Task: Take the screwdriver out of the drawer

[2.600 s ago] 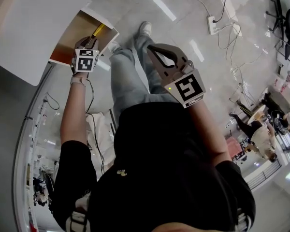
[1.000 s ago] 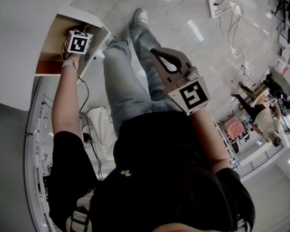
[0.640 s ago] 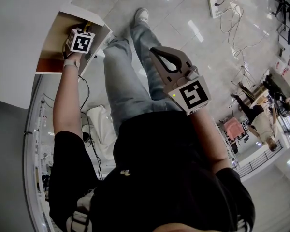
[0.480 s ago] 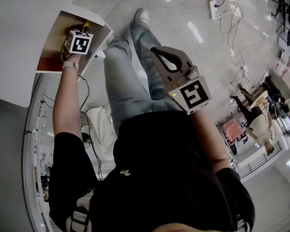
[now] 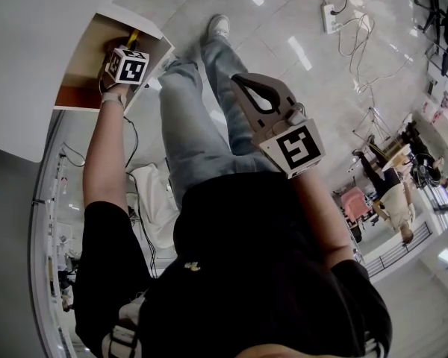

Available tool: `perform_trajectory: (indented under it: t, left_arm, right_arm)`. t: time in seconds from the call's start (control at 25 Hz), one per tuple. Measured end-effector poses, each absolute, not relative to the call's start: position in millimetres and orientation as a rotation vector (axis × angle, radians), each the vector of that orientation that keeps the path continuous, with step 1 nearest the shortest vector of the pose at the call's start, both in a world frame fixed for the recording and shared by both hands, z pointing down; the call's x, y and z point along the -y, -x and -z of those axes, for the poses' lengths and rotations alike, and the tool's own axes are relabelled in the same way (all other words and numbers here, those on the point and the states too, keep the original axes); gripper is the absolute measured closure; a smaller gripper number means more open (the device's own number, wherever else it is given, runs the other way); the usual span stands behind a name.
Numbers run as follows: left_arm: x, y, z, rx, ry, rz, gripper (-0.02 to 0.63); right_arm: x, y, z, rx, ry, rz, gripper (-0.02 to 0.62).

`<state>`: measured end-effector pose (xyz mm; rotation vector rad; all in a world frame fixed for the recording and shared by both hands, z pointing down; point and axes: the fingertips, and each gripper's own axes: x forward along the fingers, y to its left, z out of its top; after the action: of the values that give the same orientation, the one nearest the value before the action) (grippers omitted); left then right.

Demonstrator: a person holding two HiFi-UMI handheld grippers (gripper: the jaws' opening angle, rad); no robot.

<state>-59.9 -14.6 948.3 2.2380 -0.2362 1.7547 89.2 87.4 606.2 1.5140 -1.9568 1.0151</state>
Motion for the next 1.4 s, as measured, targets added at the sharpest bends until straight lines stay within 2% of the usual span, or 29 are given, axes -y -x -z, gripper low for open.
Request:
perform_trajectory:
  t: [0.44, 1.4]
  left_arm:
    - [30.9, 79.5, -899.3, 0.364, -2.156, -1.71, 0.532]
    - [23.2, 137.8, -683.0, 0.785, -2.208, -1.363, 0.532]
  right_arm:
    - [-71.8, -93.4, -575.6, 2.013, -1.52, -0.958, 0.583]
    - [-9.3, -38.1, -462.7, 2.326, -1.361, -0.673, 0.583]
